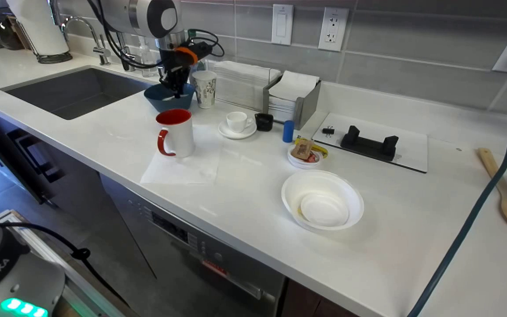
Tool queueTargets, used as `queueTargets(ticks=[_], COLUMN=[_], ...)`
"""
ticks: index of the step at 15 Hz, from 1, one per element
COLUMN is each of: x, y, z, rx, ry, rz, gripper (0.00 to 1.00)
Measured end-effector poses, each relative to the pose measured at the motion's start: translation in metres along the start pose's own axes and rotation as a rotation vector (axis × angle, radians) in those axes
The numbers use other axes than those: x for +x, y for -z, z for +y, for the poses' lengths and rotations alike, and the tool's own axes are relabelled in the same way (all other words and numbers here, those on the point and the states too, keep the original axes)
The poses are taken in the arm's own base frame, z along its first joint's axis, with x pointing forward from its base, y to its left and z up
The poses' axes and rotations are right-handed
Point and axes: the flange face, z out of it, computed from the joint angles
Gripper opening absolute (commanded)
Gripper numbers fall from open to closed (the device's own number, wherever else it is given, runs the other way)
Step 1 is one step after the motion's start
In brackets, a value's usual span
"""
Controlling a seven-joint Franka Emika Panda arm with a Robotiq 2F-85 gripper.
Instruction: Use the white spoon to place some of the contents from the blue bowl into the white teacup.
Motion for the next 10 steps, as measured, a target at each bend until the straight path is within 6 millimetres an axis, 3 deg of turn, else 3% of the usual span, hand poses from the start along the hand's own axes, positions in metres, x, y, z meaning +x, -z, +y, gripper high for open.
queueTargets(ticks=[10], x=[-0.0017], y=[0.0073], z=[-0.0028], rx=[-0.006], ry=[-0.002], rz=[0.088], gripper=[0.03])
